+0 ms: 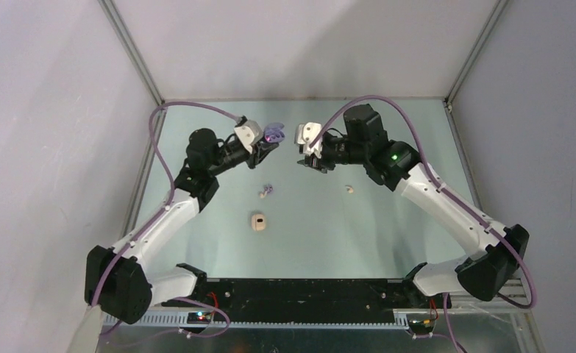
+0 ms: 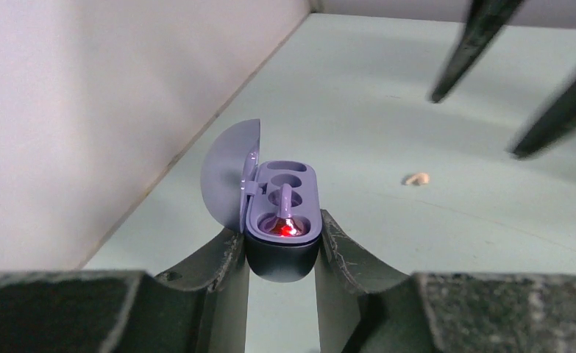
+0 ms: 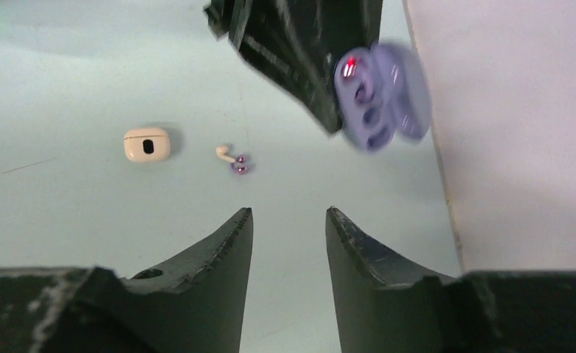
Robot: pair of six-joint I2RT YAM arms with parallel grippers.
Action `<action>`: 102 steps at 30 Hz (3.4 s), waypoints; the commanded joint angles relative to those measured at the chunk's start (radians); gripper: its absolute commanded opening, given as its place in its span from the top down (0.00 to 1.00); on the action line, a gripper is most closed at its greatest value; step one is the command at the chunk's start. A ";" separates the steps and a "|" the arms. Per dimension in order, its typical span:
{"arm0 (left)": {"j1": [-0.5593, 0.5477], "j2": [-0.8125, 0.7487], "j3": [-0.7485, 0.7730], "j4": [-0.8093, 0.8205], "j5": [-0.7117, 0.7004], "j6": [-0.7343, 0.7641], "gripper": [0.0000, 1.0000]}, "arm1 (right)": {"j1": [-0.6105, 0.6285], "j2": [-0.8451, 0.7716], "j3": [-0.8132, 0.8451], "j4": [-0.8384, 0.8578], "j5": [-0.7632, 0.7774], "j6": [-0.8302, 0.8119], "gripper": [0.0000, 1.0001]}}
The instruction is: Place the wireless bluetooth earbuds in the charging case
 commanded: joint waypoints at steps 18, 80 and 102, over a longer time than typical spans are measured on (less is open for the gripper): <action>0.242 -0.346 -0.124 -0.188 -0.415 -0.428 1.00 | 0.067 0.430 -0.016 0.117 -0.079 -0.143 0.80; 0.347 -0.469 -0.206 -0.196 -0.415 -0.429 1.00 | 0.099 0.932 0.347 -0.138 0.118 -0.694 0.90; 0.345 -0.368 -0.185 -0.100 -0.298 -0.458 1.00 | 0.028 0.700 0.267 -0.696 0.122 0.381 0.98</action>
